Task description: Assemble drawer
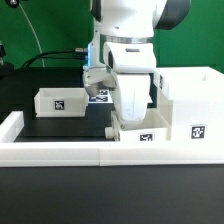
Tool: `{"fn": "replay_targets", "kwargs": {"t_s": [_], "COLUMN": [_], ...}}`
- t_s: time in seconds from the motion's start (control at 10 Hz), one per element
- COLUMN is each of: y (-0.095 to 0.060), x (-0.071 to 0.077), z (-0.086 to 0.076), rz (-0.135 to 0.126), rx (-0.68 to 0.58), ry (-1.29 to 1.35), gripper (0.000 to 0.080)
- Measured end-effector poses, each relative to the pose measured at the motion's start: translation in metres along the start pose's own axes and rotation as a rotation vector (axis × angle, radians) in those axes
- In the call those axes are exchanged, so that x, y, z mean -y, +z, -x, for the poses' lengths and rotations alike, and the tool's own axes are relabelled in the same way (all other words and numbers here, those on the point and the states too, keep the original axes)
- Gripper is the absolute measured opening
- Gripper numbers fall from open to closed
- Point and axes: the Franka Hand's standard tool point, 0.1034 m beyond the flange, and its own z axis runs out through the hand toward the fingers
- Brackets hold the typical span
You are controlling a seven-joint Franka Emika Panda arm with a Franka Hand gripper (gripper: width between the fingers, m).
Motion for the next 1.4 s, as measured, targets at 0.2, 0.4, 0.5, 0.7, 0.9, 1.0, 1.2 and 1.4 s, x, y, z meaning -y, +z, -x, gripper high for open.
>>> {"fn": "replay_targets", "kwargs": {"t_s": [0.2, 0.4, 0.5, 0.7, 0.9, 1.0, 1.2, 1.4], "y": [-0.0001, -0.0001, -0.0001, -0.0001, -0.0002, -0.0002, 0.0001, 0.0002], "x": [-0.0002, -0.0001, 0.0, -0.0002, -0.0005, -0.0006, 0.0001, 0.0003], "z": [-0.0011, 0.0003, 0.0005, -0.0007, -0.0028, -0.003, -0.0039, -0.0031], "rz": [0.0, 0.0, 0.0, 0.002, 0.002, 0.002, 0.002, 0.001], "rx": [0.002, 0.002, 0.002, 0.001, 0.001, 0.001, 0.0, 0.0], "ry": [0.009, 0.012, 0.012, 0.055, 0.122, 0.157, 0.194, 0.194], "gripper": [0.0042, 0.0042, 0.0042, 0.0042, 0.0042, 0.0042, 0.0042, 0.0042]}}
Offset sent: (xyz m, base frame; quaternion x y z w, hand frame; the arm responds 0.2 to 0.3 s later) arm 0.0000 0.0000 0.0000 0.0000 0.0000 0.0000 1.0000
